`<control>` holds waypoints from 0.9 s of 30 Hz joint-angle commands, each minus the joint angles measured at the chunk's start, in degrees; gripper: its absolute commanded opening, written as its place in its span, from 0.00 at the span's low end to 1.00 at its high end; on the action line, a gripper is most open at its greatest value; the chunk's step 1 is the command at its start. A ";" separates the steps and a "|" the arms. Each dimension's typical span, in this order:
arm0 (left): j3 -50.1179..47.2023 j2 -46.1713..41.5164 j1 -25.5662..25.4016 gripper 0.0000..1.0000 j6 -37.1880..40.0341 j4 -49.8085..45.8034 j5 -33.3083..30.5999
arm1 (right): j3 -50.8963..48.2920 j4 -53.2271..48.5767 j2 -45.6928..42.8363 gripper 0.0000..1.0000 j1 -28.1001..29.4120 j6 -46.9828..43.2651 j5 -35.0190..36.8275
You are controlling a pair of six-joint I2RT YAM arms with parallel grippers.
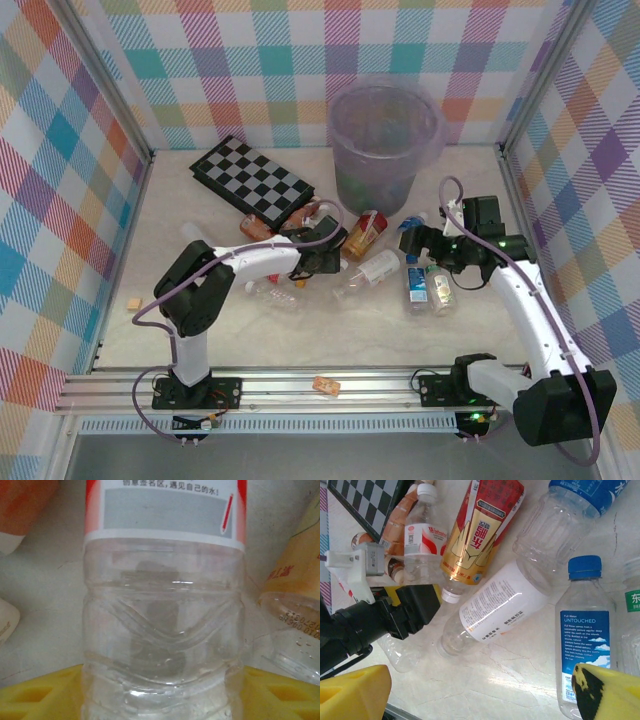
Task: Put the plastic bottles in the bin
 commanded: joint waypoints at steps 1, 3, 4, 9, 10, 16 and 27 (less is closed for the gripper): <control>1.43 -0.61 -0.39 0.62 0.78 0.38 -1.19 | -0.59 0.72 -2.12 0.93 -0.54 -0.16 -1.25; 1.32 -1.24 -0.39 0.59 0.93 0.52 -1.31 | -0.67 0.85 -2.57 0.93 -0.54 -0.20 -1.35; 1.23 -1.62 -0.44 0.57 0.98 0.53 -1.28 | -0.68 0.96 -2.76 0.92 -0.53 -0.15 -1.45; 1.02 -4.44 -0.66 0.53 2.01 0.69 -0.68 | -1.70 4.04 -2.94 0.92 -0.57 0.29 -5.01; 0.91 -5.30 -0.77 0.53 2.27 0.65 -0.87 | -1.98 4.86 -2.94 0.92 -0.58 0.50 -5.71; 0.04 -11.83 -1.04 0.54 5.72 -0.81 -0.47 | -2.34 10.42 -2.50 0.93 -0.42 1.87 -13.92; -14.59 -30.61 -1.00 0.54 13.93 12.58 19.53 | -1.49 22.53 2.07 0.93 7.05 7.88 -21.30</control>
